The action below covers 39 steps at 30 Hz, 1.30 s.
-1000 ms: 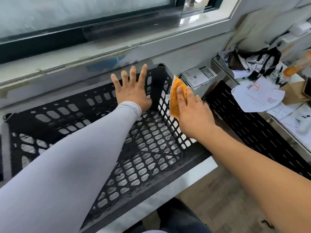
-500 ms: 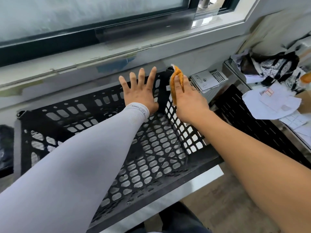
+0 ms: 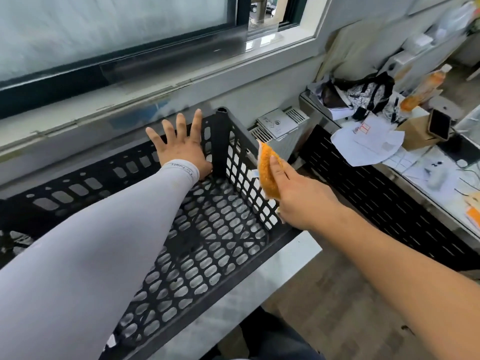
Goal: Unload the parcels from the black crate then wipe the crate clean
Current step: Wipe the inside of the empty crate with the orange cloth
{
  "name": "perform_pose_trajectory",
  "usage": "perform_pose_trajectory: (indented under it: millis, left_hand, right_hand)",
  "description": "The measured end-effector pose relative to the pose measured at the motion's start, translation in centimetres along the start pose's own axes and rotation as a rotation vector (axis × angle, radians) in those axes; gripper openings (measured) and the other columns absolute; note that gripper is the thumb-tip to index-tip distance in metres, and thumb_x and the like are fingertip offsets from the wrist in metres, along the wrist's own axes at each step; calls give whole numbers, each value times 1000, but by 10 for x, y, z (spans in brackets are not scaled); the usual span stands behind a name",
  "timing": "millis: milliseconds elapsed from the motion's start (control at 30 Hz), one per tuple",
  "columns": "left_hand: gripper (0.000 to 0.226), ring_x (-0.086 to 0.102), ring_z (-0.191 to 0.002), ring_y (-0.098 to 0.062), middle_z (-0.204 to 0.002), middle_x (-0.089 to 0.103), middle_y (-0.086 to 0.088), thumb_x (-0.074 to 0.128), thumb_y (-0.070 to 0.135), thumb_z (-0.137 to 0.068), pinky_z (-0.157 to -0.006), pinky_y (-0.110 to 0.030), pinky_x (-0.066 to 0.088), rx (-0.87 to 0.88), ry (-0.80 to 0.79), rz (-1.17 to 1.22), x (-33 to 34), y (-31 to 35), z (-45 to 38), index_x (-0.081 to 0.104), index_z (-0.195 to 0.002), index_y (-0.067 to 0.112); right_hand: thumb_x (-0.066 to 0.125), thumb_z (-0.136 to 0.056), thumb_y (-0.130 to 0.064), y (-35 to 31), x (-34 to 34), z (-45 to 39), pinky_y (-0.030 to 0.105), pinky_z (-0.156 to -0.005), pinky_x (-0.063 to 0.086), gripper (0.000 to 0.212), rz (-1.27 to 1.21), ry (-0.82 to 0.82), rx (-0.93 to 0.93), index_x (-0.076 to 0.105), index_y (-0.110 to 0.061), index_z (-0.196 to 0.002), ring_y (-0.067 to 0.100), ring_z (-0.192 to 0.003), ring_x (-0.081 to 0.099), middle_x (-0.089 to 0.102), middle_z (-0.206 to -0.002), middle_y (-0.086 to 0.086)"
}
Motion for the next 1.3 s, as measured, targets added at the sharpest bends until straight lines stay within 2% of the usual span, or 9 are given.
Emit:
perform_pose_trajectory:
  millis: [100,167,300,733,867,1000,1133,1200,1300]
  left_hand:
    - [129,-7,-157,-42,-172,-8,-8,69,66,-79,-119,-73,-6,6,-3,-15,2,0,-1,-30,-156,37]
    - [129,-8,-157,-42,-172,-9,-8,68,67,-79,-118,-74,-7,5,-4,-21,3,1,-1,-31,-155,36]
    - [128,-10,-157,-42,-172,-10,-9,65,69,-80,-118,-75,-6,18,6,-32,2,-1,0,-32,-155,35]
    - [117,-10,-157,-41,-172,-10,-10,54,76,-83,-117,-75,-7,50,-3,0,-5,-1,4,-25,-159,33]
    - [114,-9,-157,-41,-173,-8,-10,46,82,-84,-115,-75,-9,53,1,-10,-5,1,5,-24,-160,32]
    - [115,-9,-158,-40,-173,-8,-10,48,82,-83,-115,-74,-10,53,-2,-5,-4,-1,4,-23,-160,33]
    - [115,-8,-158,-40,-173,-6,-9,50,79,-83,-116,-74,-10,59,14,-3,-4,-1,5,-21,-160,33]
    - [114,-7,-158,-41,-173,-5,-9,49,79,-83,-116,-74,-9,60,24,-4,-5,1,5,-20,-161,32]
    - [115,-7,-158,-41,-173,-4,-9,51,78,-83,-117,-74,-8,52,30,-12,-5,1,4,-20,-161,32]
  right_hand:
    - [42,-106,-42,12,5,23,40,-85,44,87,-33,-40,30,-20,-21,-161,31,-136,47,-3,-173,-5]
    - [35,-108,-43,13,10,38,44,-103,44,78,-69,-34,20,-16,-18,-163,29,-149,31,-1,-173,-1]
    - [26,-109,-37,9,21,57,47,-126,22,69,-94,30,63,-6,-12,-164,31,-158,7,0,-173,9]
    - [32,-111,-30,-22,40,111,43,-130,5,62,-326,272,95,1,-13,-163,30,-157,-13,-5,-171,4]
    - [19,-109,-46,-37,53,122,33,-127,-9,62,-370,242,115,-16,-23,-155,20,-155,-24,-15,-168,-5]
    - [11,-105,-61,-26,52,113,36,-125,-15,71,-358,300,204,-21,-25,-157,17,-153,-29,-26,-167,-5]
    - [20,-105,-59,-7,45,90,46,-129,3,78,-456,250,263,-14,-20,-163,26,-158,-16,-19,-171,1]
    - [27,-106,-53,-3,39,79,52,-126,20,77,-475,199,276,-8,-16,-164,36,-157,7,-5,-171,9]
    - [35,-107,-38,0,30,62,50,-104,41,76,-390,122,321,-7,-8,-163,45,-126,46,24,-155,24]
Point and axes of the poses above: each hand's wrist, its own z-axis away from the middle knuckle, its own x-axis out of the palm, y = z × x, the point moved 8 cm from there along -z, towards the middle knuckle
